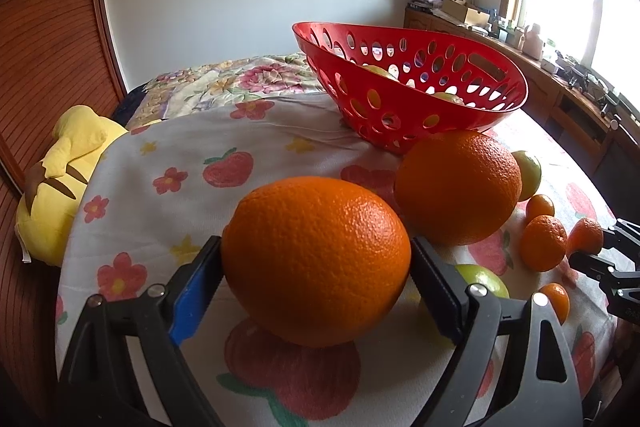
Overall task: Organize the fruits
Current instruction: 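Lift both held oranges and carry them over the red basket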
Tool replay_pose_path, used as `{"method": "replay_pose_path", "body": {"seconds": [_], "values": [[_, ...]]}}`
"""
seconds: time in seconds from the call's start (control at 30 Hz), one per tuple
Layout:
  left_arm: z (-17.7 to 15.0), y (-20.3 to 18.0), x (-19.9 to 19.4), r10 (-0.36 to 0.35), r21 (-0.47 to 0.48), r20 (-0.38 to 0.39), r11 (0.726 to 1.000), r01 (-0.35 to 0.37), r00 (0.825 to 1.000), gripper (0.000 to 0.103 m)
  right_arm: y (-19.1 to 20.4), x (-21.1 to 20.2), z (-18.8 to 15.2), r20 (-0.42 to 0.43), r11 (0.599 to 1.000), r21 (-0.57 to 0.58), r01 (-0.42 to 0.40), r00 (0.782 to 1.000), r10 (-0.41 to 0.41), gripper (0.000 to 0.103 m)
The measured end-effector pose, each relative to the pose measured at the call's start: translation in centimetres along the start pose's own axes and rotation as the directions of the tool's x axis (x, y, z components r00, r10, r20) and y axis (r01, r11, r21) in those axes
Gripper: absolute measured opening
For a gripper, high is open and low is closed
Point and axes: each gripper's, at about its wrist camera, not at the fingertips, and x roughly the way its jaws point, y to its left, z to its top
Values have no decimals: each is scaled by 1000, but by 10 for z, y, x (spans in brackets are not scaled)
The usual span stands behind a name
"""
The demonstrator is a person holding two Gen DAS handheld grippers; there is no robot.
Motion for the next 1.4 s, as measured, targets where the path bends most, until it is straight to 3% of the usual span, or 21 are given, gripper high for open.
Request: {"method": "replay_pose_path", "body": {"seconds": [0.57, 1.07, 1.4], "values": [[-6, -11, -34, -29, 7, 64, 1000, 28, 998, 89, 0, 0, 0, 0, 1000, 3, -2, 1000, 2, 46], [13, -27, -70, -61, 44, 151, 998, 54, 987, 89, -1, 0, 0, 7, 1000, 8, 6, 1000, -6, 46], [43, -40, -85, -107, 89, 208, 992, 90, 972, 89, -4, -13, 10, 23, 999, -30, -13, 1000, 13, 46]]}}
